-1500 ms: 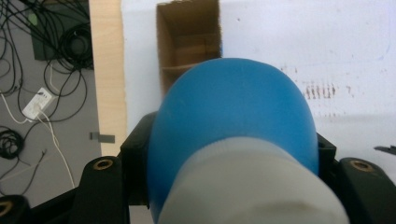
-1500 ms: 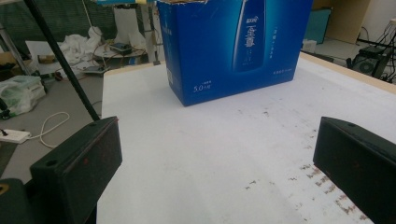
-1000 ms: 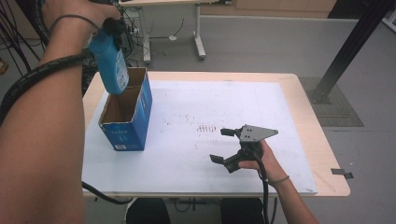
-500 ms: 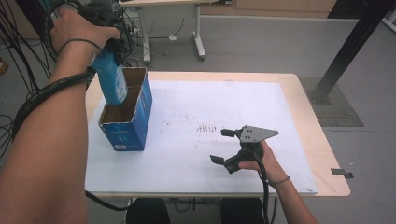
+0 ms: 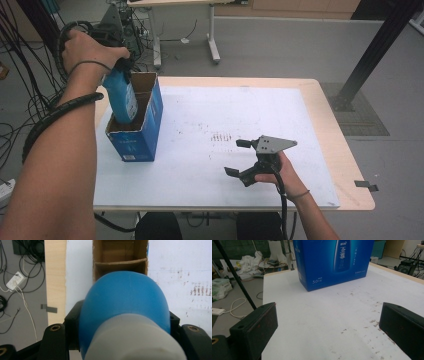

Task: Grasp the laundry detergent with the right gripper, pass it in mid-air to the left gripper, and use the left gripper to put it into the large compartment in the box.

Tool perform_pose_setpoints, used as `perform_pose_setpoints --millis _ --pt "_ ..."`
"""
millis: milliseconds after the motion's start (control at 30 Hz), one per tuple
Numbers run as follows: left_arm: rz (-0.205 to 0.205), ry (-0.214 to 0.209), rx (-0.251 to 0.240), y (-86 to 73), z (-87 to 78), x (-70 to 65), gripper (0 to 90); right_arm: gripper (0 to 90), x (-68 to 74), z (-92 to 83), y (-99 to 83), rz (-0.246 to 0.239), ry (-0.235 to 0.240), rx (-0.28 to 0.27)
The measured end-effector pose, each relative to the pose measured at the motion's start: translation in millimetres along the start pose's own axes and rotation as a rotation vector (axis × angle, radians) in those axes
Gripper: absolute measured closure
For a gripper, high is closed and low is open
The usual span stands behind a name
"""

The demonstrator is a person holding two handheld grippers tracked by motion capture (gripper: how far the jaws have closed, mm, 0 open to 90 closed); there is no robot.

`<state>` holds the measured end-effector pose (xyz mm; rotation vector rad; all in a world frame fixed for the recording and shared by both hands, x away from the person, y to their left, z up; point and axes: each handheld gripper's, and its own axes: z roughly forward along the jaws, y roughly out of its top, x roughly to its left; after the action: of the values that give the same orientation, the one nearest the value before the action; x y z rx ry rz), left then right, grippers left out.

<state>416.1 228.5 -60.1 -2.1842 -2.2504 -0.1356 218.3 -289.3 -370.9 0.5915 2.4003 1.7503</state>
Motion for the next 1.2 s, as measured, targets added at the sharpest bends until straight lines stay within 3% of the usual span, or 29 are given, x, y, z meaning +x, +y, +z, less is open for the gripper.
perform_pose_setpoints --millis 900,1200 --pt "-0.003 -0.029 0.016 -4.0 60.8 1.2 38.5 1.2 1.8 -1.4 -4.6 0.017 -0.011 0.011" --pt "-0.014 -0.042 0.053 -2.2 88.6 2.3 38.5 1.0 2.2 -4.3 -6.0 0.022 -0.018 0.028"
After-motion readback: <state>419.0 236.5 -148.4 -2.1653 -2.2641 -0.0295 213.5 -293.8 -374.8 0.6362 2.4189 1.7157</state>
